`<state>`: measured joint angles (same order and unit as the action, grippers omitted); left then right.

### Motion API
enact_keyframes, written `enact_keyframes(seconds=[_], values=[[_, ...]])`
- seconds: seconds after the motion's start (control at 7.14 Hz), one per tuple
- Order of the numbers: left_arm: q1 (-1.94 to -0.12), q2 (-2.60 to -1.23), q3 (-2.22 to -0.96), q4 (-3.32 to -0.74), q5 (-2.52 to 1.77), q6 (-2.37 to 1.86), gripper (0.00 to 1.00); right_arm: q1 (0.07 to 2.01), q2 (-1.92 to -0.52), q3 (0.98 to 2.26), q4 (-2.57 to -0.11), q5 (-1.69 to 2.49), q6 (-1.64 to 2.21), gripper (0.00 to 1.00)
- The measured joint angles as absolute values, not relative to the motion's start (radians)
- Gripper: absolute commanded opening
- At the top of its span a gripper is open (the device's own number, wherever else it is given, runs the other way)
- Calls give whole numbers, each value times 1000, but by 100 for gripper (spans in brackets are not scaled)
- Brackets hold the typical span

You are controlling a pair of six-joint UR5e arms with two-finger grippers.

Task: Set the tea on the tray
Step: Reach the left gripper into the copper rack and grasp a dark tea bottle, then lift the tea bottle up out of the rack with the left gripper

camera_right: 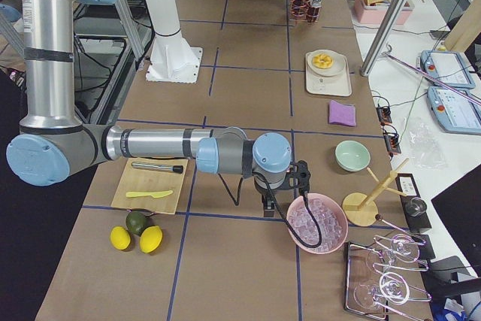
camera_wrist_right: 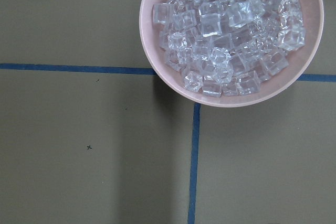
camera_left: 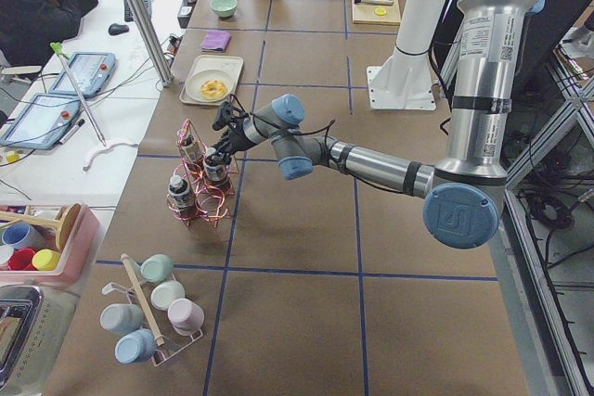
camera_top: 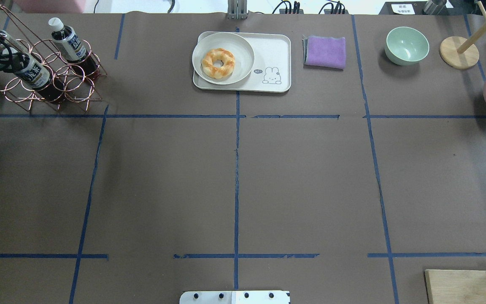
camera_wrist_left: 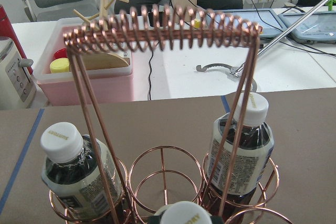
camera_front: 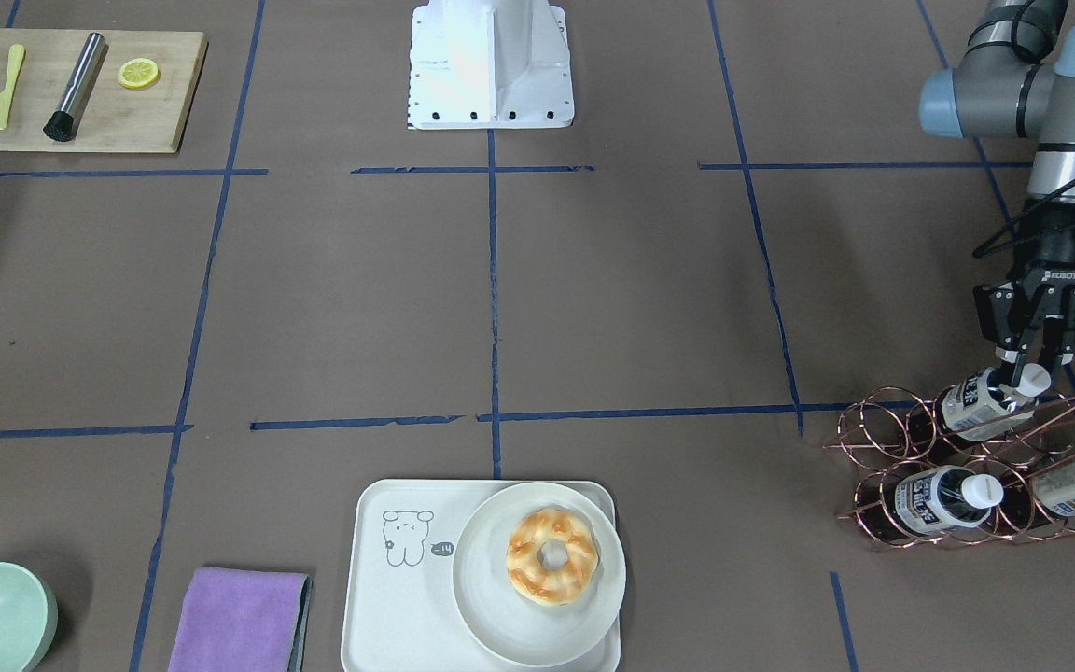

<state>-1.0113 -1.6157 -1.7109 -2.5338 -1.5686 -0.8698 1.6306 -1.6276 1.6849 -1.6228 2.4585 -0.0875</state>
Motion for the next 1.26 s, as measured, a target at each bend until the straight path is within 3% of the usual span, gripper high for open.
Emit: enact_keyframes(seconds=[0.42, 1.26], values=[[-1024, -1608, -1748, -2531, -1562, -866, 7, 1631, -1627, 1685, -1622, 2458, -87, 100], [-1110, -1592, -1828, -2499, -1570, -864, 5, 1632, -1627, 1694, -1623, 2461, -87, 100]])
